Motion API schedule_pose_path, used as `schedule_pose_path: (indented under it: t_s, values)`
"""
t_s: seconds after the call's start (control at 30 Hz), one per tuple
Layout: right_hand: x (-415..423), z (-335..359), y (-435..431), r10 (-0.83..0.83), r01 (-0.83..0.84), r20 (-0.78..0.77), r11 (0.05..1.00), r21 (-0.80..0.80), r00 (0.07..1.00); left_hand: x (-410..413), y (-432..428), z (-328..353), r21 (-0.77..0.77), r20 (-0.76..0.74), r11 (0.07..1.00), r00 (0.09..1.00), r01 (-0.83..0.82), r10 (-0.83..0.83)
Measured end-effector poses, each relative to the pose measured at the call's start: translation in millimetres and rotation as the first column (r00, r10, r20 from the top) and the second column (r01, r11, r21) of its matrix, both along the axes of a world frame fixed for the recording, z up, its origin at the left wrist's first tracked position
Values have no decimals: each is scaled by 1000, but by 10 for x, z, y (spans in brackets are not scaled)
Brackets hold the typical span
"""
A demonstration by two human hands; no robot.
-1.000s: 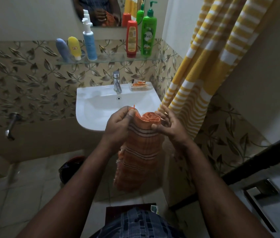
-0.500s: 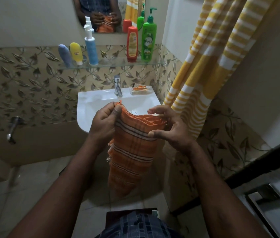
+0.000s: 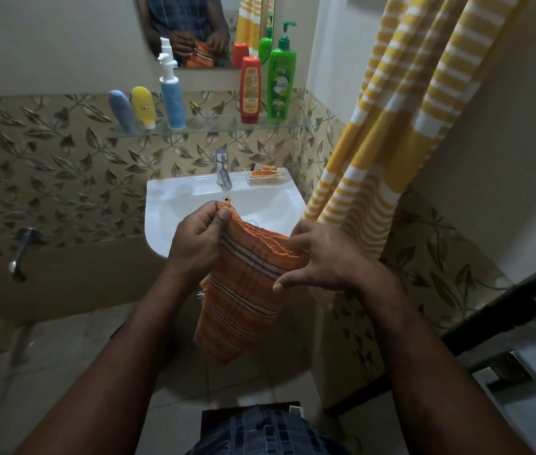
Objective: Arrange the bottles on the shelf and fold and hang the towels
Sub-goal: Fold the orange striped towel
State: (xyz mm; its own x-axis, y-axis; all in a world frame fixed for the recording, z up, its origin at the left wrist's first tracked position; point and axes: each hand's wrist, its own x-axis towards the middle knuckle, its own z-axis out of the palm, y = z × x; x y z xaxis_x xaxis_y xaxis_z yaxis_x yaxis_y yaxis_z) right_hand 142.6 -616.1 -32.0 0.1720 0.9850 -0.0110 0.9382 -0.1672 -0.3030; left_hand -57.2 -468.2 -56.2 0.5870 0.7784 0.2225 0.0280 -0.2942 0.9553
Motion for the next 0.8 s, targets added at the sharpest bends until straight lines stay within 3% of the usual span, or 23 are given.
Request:
schedule_pose_path:
  t_s: [0.17,0.37,0.47,0.53,0.67,0.8]
  values:
    - [48,33,-29,-108,110,90,994,-23,990,-22,60,-126,46,-69,994,992,-100,103]
    - [-147,48,21,51,-36,104,990,-135,993,62,-65,-134,81,-71,996,996,-44,50]
    - [-59,-21,22,-106,137,176,975,-176,979,8,43,-154,165,-119,977,981,-132,153]
    - [-56,29,-23,-124,170,213,963,-208,969,22,37,-209,219,-193,964,962,-150,194]
    - [-150,147,-38,-41,85,222,977,-193,974,47,29,-331,154,-202,955,938,-254,282]
    - [-92,133,-37,-94,135,244,978,-157,965,26,13,-395,92,-171,969,955,-229,242]
